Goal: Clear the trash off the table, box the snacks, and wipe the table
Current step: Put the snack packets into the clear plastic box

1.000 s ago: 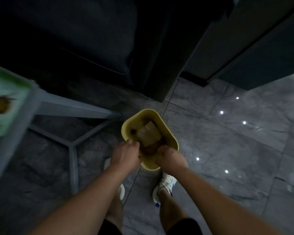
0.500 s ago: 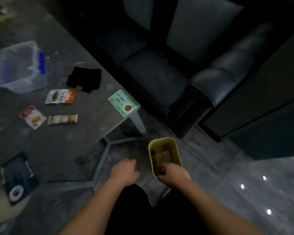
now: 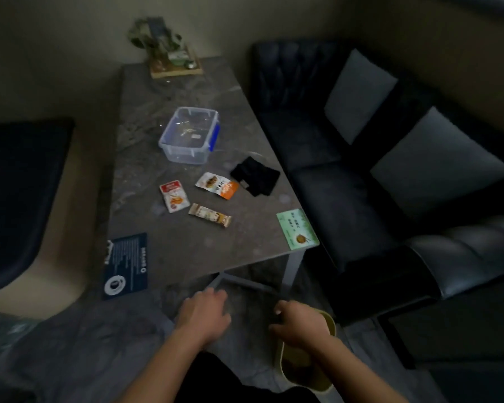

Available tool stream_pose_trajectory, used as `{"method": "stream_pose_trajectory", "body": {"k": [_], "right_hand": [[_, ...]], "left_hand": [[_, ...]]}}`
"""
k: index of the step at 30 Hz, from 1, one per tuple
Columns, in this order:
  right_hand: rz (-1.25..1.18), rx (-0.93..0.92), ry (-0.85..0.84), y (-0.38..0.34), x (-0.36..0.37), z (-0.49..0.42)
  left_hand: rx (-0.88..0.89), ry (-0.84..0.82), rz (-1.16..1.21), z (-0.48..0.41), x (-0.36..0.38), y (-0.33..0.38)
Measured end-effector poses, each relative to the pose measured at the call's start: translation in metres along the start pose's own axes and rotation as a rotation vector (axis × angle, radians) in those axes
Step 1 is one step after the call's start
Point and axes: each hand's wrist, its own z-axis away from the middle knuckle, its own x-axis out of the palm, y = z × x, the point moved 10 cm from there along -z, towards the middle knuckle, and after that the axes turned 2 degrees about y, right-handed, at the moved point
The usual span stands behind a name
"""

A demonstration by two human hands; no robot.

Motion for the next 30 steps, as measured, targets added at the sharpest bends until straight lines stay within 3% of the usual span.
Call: {"method": "stream_pose_trajectory", "body": {"k": [11, 16, 21, 30], "right_hand": [[0.098, 0.033, 0.012, -0.099, -0.026, -0.056], [0.098, 0.036, -0.009, -0.114, -0.035, -0.085], [0.118, -0.023, 0.071, -0.125, -0.059, -0.127], [0.072, -0.142, 0.135, -0.128, -0.115, -0.228]], "left_hand": [[0.018, -0.013, 0.038, -0.021, -0.033, -0.094], [-0.005, -0.024, 0.049, -0.036, -0.034, -0.120], [-0.048, -0.023, 0.079, -0.063, -0.044, -0.140], [-0.236, -0.047, 0.179, -0.138, -0.072, -0.163]]}}
